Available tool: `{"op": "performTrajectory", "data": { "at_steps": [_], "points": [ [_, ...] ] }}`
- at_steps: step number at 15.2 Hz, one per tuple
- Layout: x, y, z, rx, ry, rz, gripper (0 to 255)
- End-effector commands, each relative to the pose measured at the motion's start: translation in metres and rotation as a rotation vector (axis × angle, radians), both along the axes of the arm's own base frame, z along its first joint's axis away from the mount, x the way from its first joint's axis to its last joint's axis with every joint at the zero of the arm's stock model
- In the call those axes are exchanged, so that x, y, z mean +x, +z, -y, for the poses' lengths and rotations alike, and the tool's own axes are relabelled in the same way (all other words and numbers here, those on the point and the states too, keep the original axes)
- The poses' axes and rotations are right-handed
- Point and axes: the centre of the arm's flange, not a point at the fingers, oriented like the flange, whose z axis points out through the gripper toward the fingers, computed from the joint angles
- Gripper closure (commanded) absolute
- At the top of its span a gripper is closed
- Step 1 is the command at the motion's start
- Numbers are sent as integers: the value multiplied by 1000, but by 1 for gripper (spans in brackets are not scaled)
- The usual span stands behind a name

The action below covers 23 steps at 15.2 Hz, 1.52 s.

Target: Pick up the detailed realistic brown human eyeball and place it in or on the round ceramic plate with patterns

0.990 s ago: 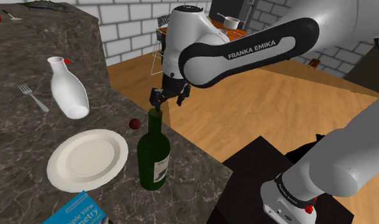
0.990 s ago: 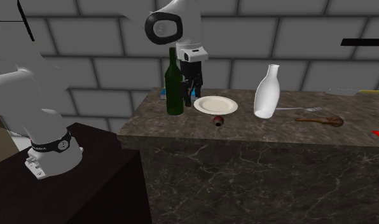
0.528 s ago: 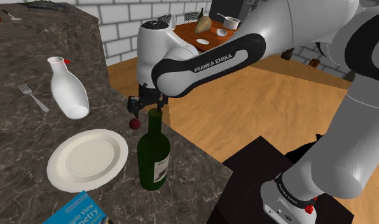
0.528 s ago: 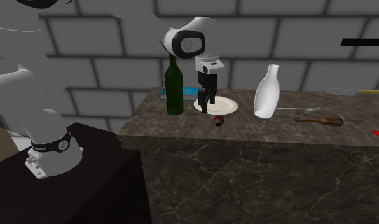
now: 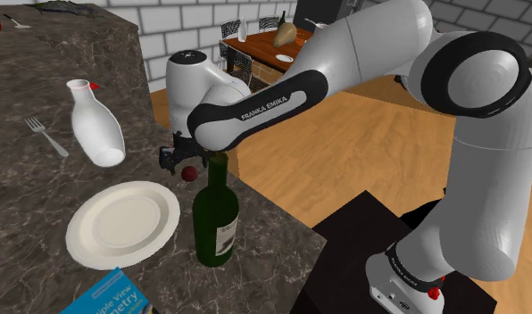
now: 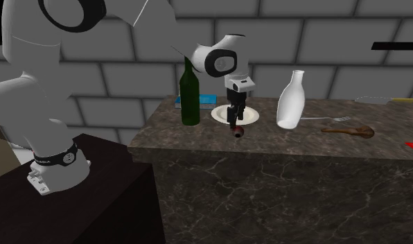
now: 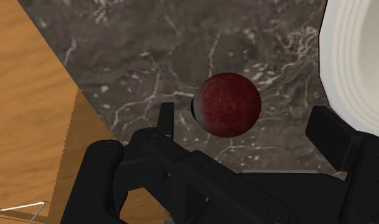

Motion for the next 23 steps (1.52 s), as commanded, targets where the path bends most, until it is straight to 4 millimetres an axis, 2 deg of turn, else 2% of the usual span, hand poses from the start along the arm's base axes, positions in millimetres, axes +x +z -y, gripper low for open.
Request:
{"op": "performTrajectory", "data": {
  "at_steps": [1, 4, 11, 12, 21, 23],
  "points": [
    [1, -10, 0, 0, 0, 0, 0],
    [2, -24, -1, 0, 0, 0, 0],
    [2, -24, -1, 0, 0, 0, 0],
    [2, -24, -1, 0, 0, 0, 255],
    [2, -24, -1, 0, 0, 0, 255],
    [2, -13, -1, 0, 0, 0, 255]
  ]
}}
